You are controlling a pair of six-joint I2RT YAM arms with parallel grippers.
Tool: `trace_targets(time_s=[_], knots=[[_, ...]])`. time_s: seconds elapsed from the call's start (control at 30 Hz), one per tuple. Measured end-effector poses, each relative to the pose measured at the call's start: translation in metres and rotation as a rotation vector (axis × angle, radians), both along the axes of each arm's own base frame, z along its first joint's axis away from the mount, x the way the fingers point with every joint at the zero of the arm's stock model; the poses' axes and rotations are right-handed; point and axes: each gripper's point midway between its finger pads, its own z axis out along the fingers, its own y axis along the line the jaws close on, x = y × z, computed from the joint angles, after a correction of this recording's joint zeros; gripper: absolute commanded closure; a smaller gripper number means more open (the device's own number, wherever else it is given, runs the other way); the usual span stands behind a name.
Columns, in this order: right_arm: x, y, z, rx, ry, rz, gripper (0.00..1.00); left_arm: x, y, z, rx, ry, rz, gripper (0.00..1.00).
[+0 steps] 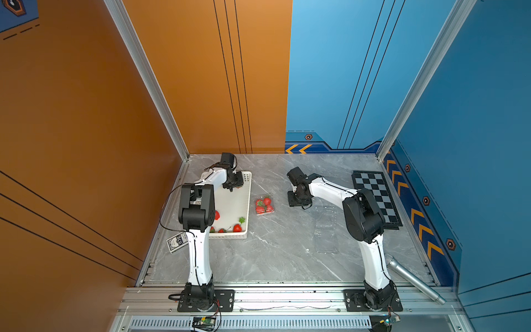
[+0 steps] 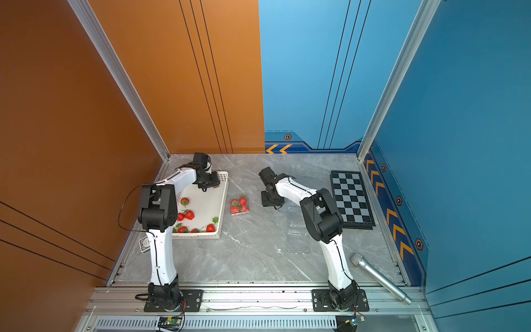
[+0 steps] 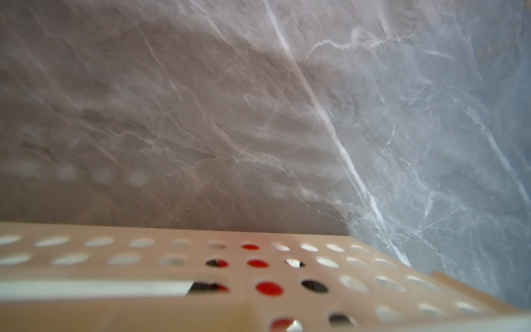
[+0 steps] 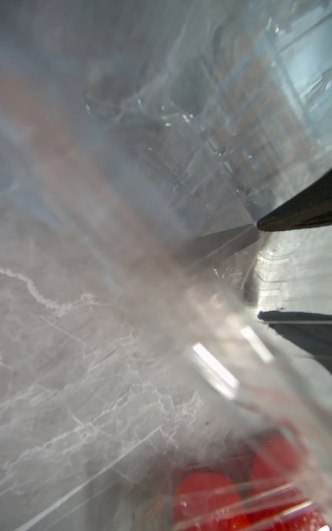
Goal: Pack strawberries into containers
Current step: Move the packing box to the center of the board.
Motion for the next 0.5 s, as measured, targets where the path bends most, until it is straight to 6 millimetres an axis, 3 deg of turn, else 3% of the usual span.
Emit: trace_targets(time_s=[0.23,0.5], knots=[[-0.019,0.008,-0.001,0.01,0.025,0.034,0.54,0.0,-0.002,0.0,0.0,0.0,-0.003,0.81],[-0.06,0.01,0.006,0.056,0.084,0.114,0.54,-0.001,-0.002,0.0,-0.001,0.0,-0.004,0.91]])
